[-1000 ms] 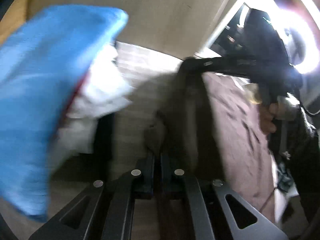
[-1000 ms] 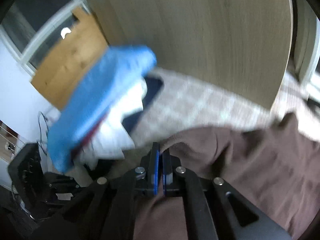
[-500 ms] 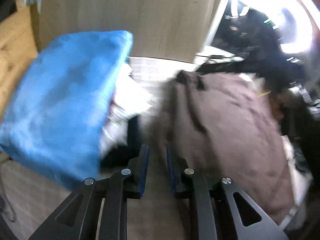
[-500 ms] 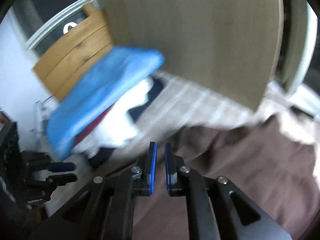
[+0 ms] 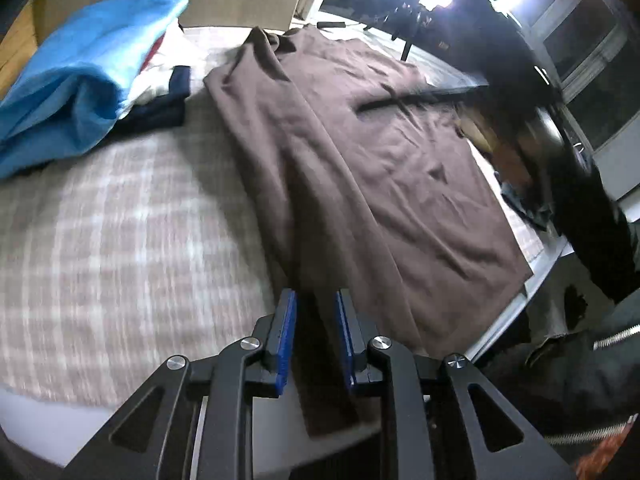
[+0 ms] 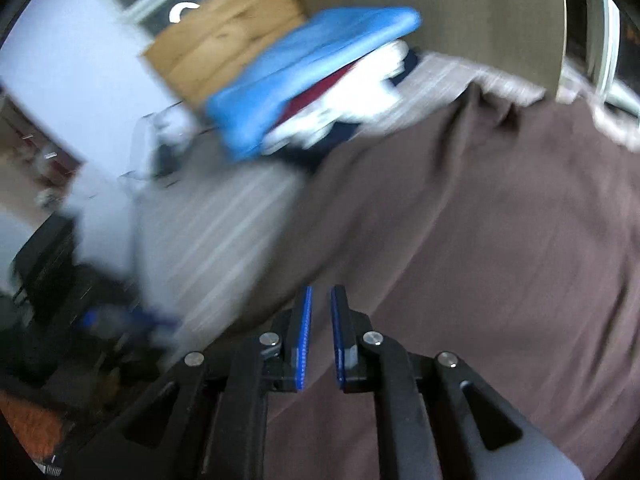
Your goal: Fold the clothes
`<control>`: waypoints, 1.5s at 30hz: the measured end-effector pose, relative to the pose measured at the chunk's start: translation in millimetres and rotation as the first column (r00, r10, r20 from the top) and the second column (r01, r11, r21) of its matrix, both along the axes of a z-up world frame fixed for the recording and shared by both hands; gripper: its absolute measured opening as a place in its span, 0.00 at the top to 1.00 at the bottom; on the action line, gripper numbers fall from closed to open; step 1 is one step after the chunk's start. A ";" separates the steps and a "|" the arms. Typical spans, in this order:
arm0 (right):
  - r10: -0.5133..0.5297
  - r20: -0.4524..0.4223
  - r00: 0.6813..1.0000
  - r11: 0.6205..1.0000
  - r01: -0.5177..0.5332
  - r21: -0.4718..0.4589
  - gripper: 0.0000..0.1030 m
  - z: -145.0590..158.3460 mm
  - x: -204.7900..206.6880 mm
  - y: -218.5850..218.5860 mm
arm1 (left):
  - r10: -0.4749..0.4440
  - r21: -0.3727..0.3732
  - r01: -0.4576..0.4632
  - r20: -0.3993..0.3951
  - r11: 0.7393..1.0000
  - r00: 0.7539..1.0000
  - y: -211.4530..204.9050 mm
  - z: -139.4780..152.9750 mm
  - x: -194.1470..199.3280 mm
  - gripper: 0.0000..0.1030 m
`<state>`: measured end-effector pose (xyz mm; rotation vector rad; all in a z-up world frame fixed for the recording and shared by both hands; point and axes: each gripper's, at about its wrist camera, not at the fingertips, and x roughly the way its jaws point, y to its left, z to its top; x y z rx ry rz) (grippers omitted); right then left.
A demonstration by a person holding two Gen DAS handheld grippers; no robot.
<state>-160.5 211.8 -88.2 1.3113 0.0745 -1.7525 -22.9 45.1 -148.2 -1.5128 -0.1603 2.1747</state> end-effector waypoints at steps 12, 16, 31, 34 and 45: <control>0.151 -0.004 0.988 0.968 -0.147 0.205 0.91 -30.2 120.8 -20.1 | -0.053 0.006 0.053 0.017 0.999 0.998 6.2 -11.2 43.5 0.81; 0.114 -0.037 0.993 0.988 -0.109 0.108 0.90 -6.8 126.3 -26.3 | -0.050 0.050 0.048 0.032 0.998 0.998 6.2 -16.5 53.5 0.81; -0.057 0.067 0.996 0.984 0.045 0.173 0.57 -29.8 153.0 2.4 | -0.067 0.141 0.057 0.065 0.988 0.996 9.9 -29.1 74.0 0.71; -0.055 0.113 0.992 0.985 0.035 0.172 0.58 -50.8 161.1 -5.1 | -0.081 0.102 0.073 0.073 0.992 0.994 11.3 -30.7 73.3 0.74; -0.027 0.071 0.997 0.987 0.015 0.163 0.91 -36.5 174.6 -17.2 | -0.128 -0.040 0.133 0.103 0.990 0.986 16.4 -36.4 71.1 0.92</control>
